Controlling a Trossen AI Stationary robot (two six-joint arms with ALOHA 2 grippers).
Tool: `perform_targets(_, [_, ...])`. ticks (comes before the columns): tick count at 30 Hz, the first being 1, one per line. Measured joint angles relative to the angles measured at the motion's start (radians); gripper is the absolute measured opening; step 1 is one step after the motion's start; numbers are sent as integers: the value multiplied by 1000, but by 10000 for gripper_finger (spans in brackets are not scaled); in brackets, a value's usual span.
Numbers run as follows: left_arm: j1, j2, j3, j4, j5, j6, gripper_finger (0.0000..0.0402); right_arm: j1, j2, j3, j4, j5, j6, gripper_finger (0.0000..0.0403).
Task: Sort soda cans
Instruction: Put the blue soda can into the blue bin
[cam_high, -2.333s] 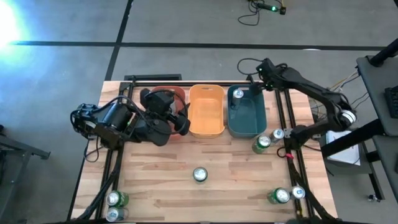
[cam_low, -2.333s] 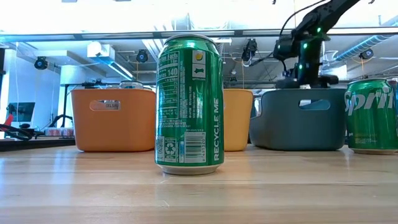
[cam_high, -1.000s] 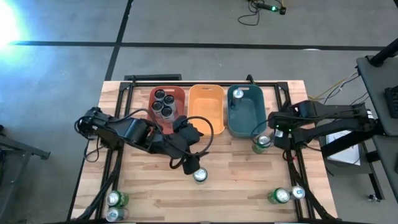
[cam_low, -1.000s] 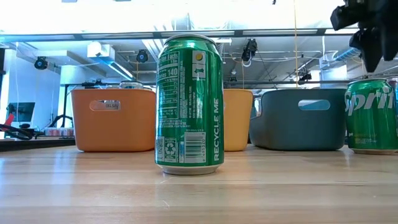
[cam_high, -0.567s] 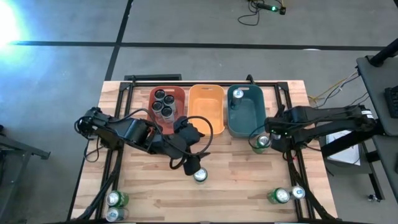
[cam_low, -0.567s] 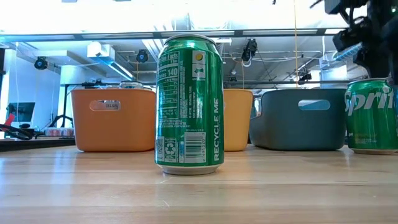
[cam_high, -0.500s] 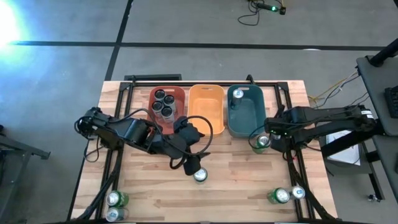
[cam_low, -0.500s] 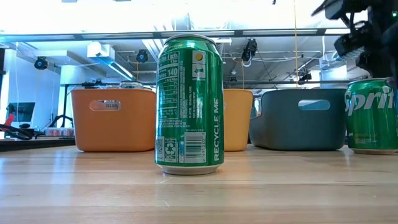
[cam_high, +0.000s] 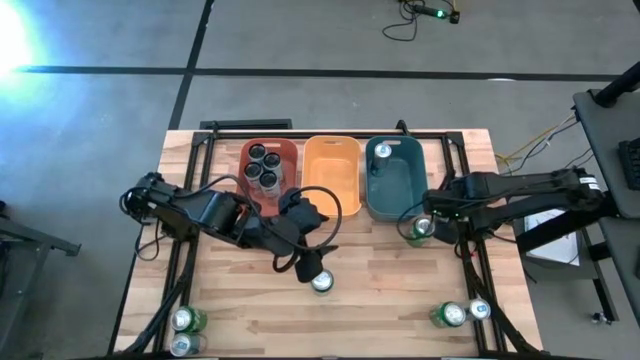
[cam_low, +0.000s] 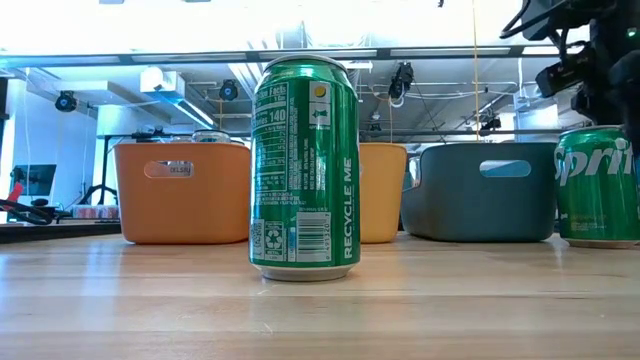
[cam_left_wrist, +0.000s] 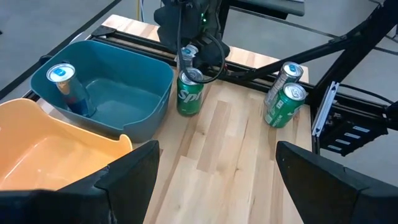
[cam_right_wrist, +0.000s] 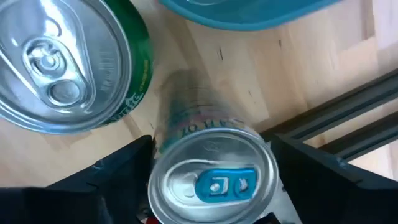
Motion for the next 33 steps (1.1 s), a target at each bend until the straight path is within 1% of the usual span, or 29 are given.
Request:
perform_targets(8, [-7,0,0,0,0,-6,307,-29,39,0,1,-9,-70,250])
perform_targets(10, [-7,0,0,0,0,-8,307,-38,42,4,-5,-11,-74,238])
perform_targets(14, [-11,0,0,-4,0,-11,307,-52,48,61,-48,-3,-83,237])
perform_targets(16, [-11,0,0,-6,0,-12,307,-64,48,98,-84,17,-91,246])
perform_targets(17, [-11,0,0,-6,0,-12,307,-74,50,113,-104,45,-92,250])
perform_targets(20, [-11,0,0,-4,0,-6,307,-123,53,151,-152,172,-83,252])
perform_targets(25, [-11,0,0,-1,0,-3,307,-229,59,183,-181,293,-76,238])
perform_targets(27, [-11,0,0,1,0,-4,307,-271,61,206,-178,359,-76,238])
perform_targets(30, [-12,0,0,1,0,-13,307,-322,79,261,-180,454,-77,243])
perform_targets(33, [-13,0,0,2,0,-24,307,-356,104,349,-164,517,-100,243])
